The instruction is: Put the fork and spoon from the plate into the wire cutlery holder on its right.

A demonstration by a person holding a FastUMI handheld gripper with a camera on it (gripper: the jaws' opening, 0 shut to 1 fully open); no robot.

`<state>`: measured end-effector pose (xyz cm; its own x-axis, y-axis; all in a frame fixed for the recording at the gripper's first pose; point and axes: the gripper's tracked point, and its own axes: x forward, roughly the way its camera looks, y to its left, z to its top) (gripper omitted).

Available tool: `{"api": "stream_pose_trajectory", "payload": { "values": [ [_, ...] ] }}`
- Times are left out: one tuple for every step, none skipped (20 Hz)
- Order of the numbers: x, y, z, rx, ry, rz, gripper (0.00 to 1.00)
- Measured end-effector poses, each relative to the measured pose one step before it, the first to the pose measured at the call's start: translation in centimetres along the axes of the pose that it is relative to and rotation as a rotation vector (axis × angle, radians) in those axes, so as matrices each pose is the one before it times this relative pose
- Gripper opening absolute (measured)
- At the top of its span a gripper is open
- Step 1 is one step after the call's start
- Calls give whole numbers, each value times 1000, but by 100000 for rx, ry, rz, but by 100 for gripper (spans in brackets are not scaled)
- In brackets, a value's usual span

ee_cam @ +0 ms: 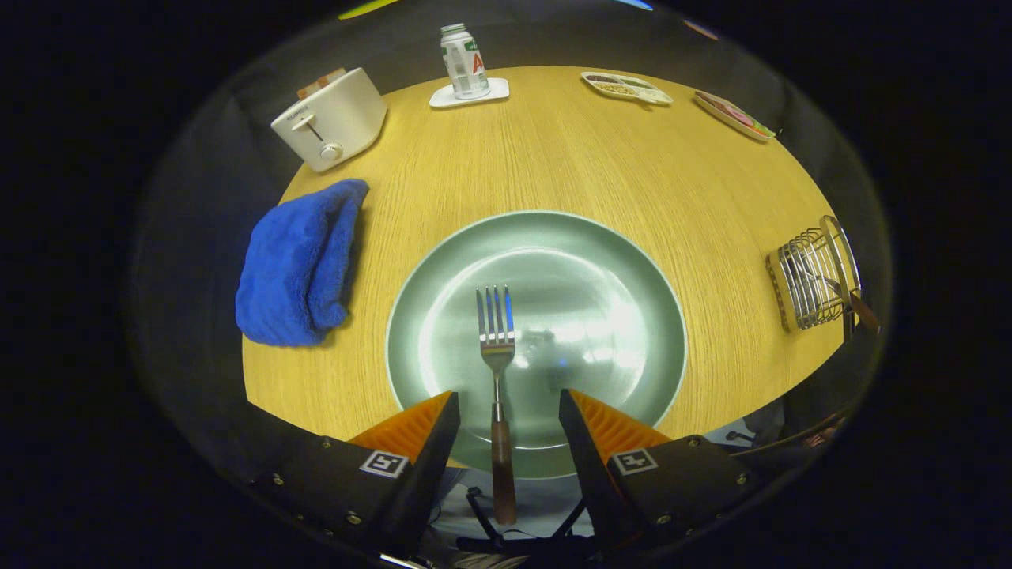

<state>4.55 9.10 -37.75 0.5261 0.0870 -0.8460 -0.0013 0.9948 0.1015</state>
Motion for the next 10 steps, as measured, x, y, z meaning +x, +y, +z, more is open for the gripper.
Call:
{"api": "stream_pose_trajectory", "payload": {
  "values": [
    [258, -25, -350, -495, 1034, -450, 78],
    [181, 178, -140, -652, 693, 580, 78],
    [352, -22, -282, -547, 613, -165, 71],
    [194, -144, -247, -752, 584, -597, 66],
    [-67, 50, 96, -687, -534, -262, 66],
    [160, -25, 135, -559, -575, -426, 67],
    [70, 165, -33, -524, 2, 792, 66],
    [109, 480, -45, -644, 370, 1830, 50],
    [47, -184, 47, -1126, -59, -18, 34],
    [88, -120, -175, -623, 1056, -517, 24]
  ]
}}
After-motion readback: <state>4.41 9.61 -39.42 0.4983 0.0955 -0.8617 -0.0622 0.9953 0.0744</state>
